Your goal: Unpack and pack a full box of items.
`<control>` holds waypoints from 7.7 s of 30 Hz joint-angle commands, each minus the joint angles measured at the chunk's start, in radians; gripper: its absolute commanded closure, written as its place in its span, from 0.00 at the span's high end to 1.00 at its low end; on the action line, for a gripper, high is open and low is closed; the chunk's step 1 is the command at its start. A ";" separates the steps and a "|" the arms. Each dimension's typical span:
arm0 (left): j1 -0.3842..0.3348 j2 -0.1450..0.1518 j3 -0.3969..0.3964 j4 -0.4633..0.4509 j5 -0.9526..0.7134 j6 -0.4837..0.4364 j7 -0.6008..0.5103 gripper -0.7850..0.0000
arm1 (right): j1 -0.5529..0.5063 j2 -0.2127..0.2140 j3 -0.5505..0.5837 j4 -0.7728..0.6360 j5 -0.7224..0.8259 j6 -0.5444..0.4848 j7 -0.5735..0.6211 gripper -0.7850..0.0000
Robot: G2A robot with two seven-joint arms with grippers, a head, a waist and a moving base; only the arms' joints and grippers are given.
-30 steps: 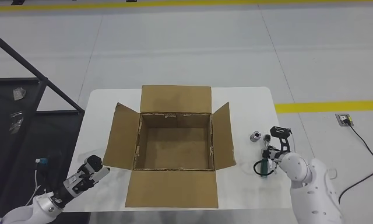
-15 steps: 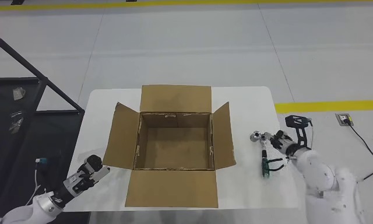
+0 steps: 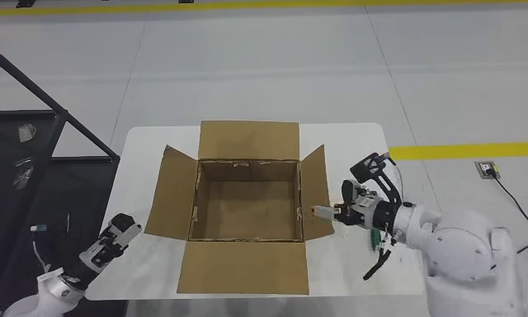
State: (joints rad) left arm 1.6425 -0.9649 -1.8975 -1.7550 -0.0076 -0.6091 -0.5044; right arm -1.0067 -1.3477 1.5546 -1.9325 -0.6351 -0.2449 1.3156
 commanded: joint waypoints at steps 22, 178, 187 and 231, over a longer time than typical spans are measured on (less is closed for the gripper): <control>0.031 -0.006 -0.026 0.012 -0.074 -0.037 -0.012 1.00 | 0.165 0.033 -0.115 0.368 0.092 0.050 -0.006 1.00; 0.100 -0.026 -0.083 -0.044 -0.185 -0.088 -0.008 1.00 | 0.971 -0.423 -1.279 1.058 -0.181 0.351 -0.347 0.00; 0.100 -0.026 -0.083 -0.044 -0.185 -0.088 -0.008 1.00 | 0.981 -0.449 -1.285 1.108 -0.166 0.344 -0.352 0.00; 0.149 -0.056 -0.093 -0.156 -0.102 -0.029 0.119 1.00 | 0.876 -0.590 -1.214 1.661 -0.165 -0.053 -0.743 0.93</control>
State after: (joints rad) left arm 1.7926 -1.0206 -1.9862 -1.9134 -0.1043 -0.6387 -0.3908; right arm -0.1328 -1.9380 0.3396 -0.2724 -0.7963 -0.2994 0.5858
